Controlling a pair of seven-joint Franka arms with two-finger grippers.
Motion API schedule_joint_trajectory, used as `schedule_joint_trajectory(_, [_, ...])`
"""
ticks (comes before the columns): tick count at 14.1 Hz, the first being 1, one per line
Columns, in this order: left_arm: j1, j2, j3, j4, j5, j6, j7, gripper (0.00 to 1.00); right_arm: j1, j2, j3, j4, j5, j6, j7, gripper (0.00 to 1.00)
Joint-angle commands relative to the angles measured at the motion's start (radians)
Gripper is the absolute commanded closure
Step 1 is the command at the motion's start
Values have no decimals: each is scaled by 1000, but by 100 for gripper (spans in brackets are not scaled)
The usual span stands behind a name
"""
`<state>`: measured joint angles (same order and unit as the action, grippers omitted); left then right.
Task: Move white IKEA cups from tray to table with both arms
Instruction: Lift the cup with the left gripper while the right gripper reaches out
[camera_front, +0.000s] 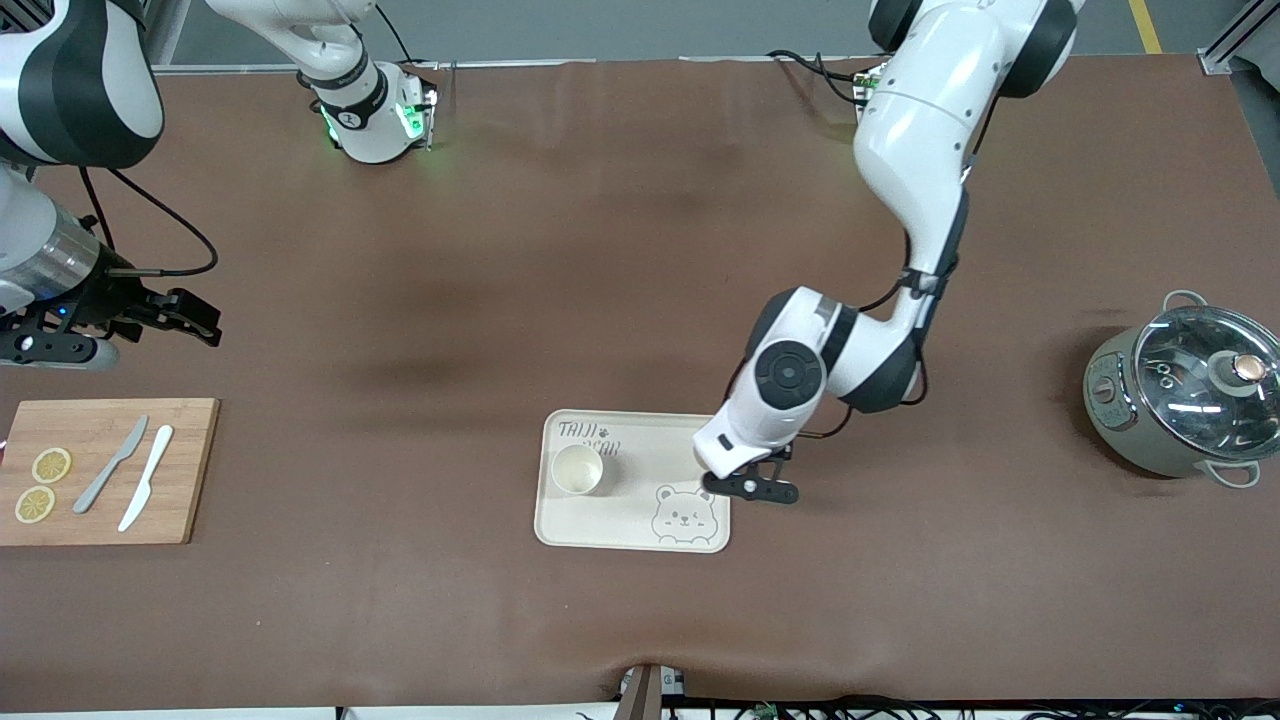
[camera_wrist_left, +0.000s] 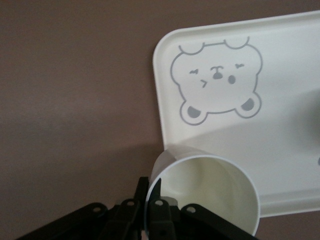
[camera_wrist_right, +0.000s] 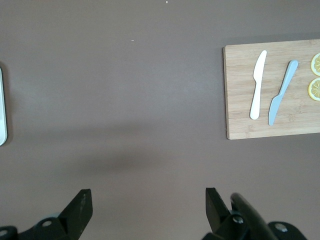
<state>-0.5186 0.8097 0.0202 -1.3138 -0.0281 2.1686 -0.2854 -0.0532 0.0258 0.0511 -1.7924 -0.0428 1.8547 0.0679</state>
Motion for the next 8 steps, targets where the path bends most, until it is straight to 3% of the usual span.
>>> schedule_joint_trajectory(1, [44,-167,-2,-223,-6,37,109,100,16,11,-2,15,23,7,3,0])
schedule_joint_trajectory(5, [81,-296,-5,-468,-15,244,169,100,65,13,-4,31,121,23,131,0])
schedule_joint_trajectory(8, [123,-363,-19,-556,-16,258,227,100,142,51,-4,56,123,52,269,0])
